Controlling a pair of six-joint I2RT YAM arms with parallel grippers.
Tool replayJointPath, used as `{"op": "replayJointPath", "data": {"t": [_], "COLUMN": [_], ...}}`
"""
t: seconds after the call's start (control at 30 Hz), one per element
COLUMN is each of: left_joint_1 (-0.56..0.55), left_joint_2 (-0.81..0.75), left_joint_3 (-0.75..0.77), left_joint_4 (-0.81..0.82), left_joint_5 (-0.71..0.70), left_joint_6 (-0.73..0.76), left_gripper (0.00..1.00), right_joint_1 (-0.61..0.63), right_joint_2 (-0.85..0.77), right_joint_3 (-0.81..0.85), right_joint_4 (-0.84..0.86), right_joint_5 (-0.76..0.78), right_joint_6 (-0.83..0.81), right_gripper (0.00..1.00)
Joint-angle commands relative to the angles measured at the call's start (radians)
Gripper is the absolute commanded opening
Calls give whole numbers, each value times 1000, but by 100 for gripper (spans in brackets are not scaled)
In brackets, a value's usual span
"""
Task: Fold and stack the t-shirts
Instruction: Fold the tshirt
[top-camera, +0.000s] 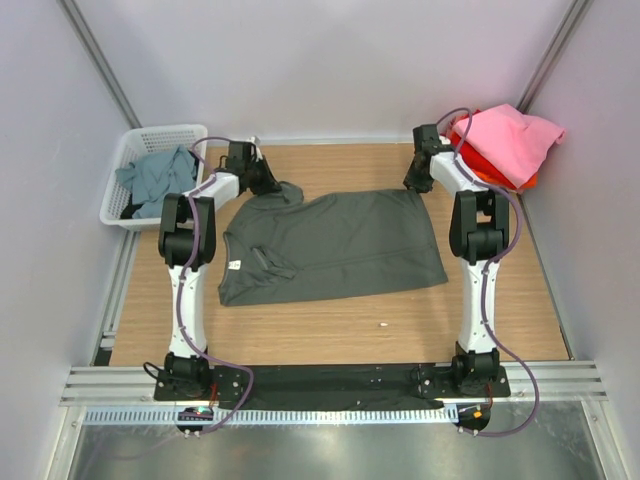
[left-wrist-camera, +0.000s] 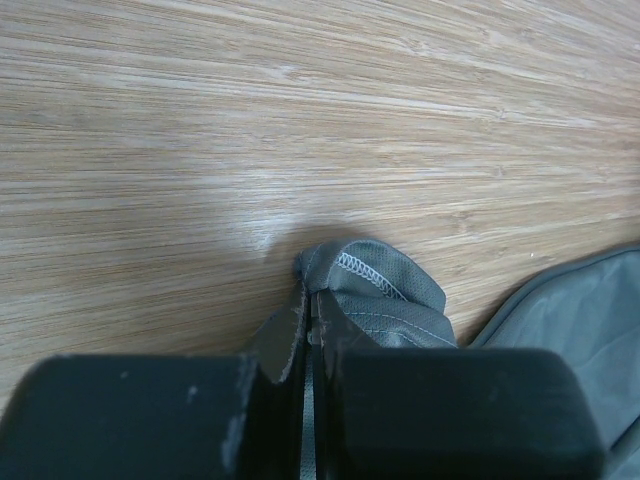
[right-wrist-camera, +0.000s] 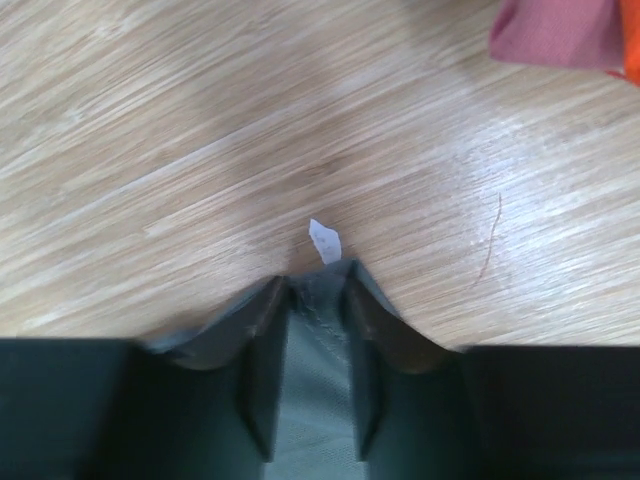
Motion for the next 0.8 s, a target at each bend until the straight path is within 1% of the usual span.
{"op": "replayJointPath", "data": {"t": [0.0,0.07,0.1,0.13,0.2,0.23,0.27,0.3,0.37,0.5,0.63,0.77], "left_joint_1": [-4,-4,-4,-4,-4,-3,-3,-3,-4,-4,-14,-38], "left_joint_2": [-53,-51,-51,-51,-51,-48,-45,-48,-69,-143,-240,-335], "left_joint_3": [1,30,47,88,136,185,211,233,266,245,155,69], "left_joint_4": [21,-2,-16,-34,-109,-137,-198,-226,-282,-324,-359,-393], "left_joint_5": [-20,-32,-38,-49,-90,-103,-112,-127,-146,-152,-172,-196], "left_joint_6": [14,14,20,29,59,69,83,98,105,96,100,112], "left_gripper": [0,0,0,0,0,0,0,0,0,0,0,0], "right_joint_1": [-7,-8,-7,-7,-8,-7,-8,-8,-8,-7,-8,-8], "right_joint_2": [-1,0,2,3,10,10,7,-1,-15,-55,-114,-202], "right_joint_3": [16,20,25,31,60,71,84,88,89,75,20,-102], "right_joint_4": [-2,0,0,-5,-26,-34,-42,-43,-42,-36,-28,7], "right_joint_5": [35,31,33,33,34,42,44,44,30,-8,-21,-28], "right_joint_6": [3,3,-1,-5,-12,-15,-17,-17,-20,-15,-18,-17], "right_gripper": [32,23,16,12,7,5,3,1,1,1,1,1]}}
